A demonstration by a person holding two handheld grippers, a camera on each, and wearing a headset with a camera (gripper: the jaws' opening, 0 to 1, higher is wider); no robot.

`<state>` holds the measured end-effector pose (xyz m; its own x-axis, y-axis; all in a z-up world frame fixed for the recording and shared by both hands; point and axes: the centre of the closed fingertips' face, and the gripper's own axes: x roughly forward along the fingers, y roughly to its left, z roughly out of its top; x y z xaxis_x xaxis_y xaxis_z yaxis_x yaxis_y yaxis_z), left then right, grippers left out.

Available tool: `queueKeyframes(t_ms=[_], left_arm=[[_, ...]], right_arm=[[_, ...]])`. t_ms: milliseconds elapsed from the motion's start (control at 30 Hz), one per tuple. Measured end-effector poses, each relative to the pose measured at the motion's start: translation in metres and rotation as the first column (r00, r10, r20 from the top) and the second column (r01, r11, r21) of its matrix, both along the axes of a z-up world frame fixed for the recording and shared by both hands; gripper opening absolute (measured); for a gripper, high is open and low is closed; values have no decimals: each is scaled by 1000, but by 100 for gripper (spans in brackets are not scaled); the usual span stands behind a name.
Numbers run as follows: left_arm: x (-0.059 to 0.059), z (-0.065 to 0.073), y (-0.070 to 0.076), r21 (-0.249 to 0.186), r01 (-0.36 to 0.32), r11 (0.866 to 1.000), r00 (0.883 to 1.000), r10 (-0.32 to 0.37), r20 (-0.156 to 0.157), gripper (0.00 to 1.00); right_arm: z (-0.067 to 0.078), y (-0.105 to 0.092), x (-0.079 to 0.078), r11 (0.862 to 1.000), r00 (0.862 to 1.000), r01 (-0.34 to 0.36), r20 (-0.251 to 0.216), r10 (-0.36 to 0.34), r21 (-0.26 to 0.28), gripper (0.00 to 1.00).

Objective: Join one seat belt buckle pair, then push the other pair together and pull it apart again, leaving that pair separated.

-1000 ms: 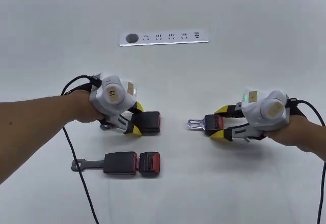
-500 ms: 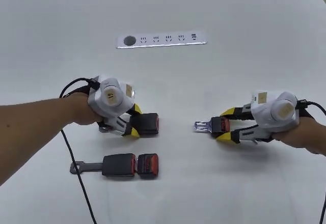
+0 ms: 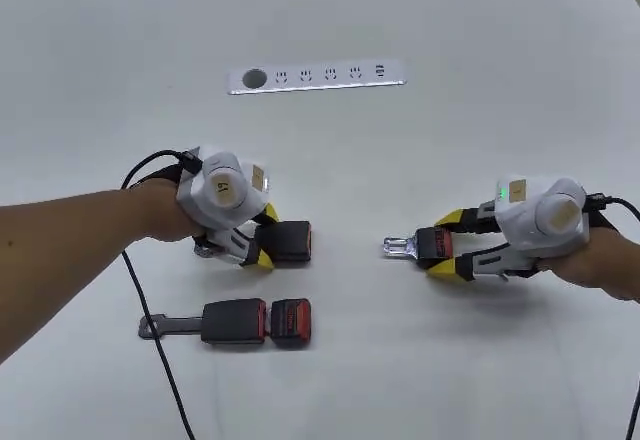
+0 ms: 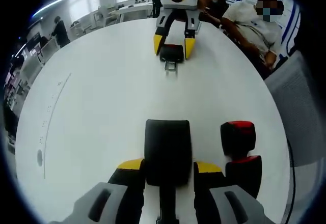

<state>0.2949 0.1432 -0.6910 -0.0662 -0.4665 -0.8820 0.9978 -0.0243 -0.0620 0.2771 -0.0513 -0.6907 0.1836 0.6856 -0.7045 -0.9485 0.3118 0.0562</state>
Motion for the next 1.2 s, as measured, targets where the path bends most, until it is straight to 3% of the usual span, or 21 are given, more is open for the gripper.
queueKeyframes(t_ms=[67,133,200,233,333,400,467,533,567,600,633,700,767,800,867,900,933,1000,1133,1200], left_arm=[[-3,2,-2,-5,-66,998,997,66,-50,43],[0,4,-4,-11,-107,994,994,106,-39,54],[-1,10,-8,-30,-148,989,988,147,-47,64],[-3,12,-9,-40,-171,985,984,168,-58,67],[-1,17,-8,-56,-203,977,978,201,-50,76],[-1,21,-6,-61,-245,967,969,243,-45,81],[0,29,-4,-77,-325,943,945,322,-53,85],[3,33,-5,-128,-397,909,918,392,-60,89],[4,40,-6,-158,-424,892,906,422,-49,91],[5,44,-6,-180,-442,879,896,442,-40,93],[4,49,-5,-209,-471,857,880,473,-44,95],[2,53,-3,-238,-509,827,857,512,-56,99],[1,58,6,-254,-536,805,837,546,-36,100],[1,62,11,-268,-556,787,820,571,-22,100],[0,76,14,-303,-592,747,790,613,-30,100],[0,80,16,-325,-607,725,775,631,-38,100],[-1,85,20,-351,-630,693,752,657,-52,100],[-6,90,31,-362,-646,672,731,681,-39,100],[-23,97,42,-379,-660,648,715,697,-55,100],[-28,99,50,-404,-670,623,696,717,-50,100]], right_arm=[[-1,-1,2,1000,1000,21,3,-21,-20,39],[-2,-4,5,996,996,84,-15,-85,-34,42],[2,-2,4,990,989,142,-41,-142,-5,52],[5,-2,5,986,986,167,-29,-167,4,56],[8,-5,11,972,973,233,-5,-233,30,65],[11,-7,15,953,954,299,-1,-299,56,71],[17,-9,15,941,941,333,36,-335,57,73],[22,-10,15,920,920,387,44,-390,66,71],[25,-9,16,905,907,415,39,-420,89,72],[34,-8,18,881,885,456,47,-464,126,73],[40,-8,19,865,869,479,61,-491,148,74],[45,-7,17,851,854,502,67,-515,152,76],[51,-6,14,836,837,525,81,-541,160,78],[53,-7,15,824,824,541,88,-559,170,78],[60,-4,13,806,809,560,85,-582,192,78],[63,-2,11,799,803,566,86,-590,202,79],[66,-1,10,794,797,570,93,-597,210,79],[67,1,7,794,795,569,102,-598,214,82],[78,8,-4,788,784,574,130,-607,222,87],[82,11,-9,783,780,580,122,-613,226,89]])
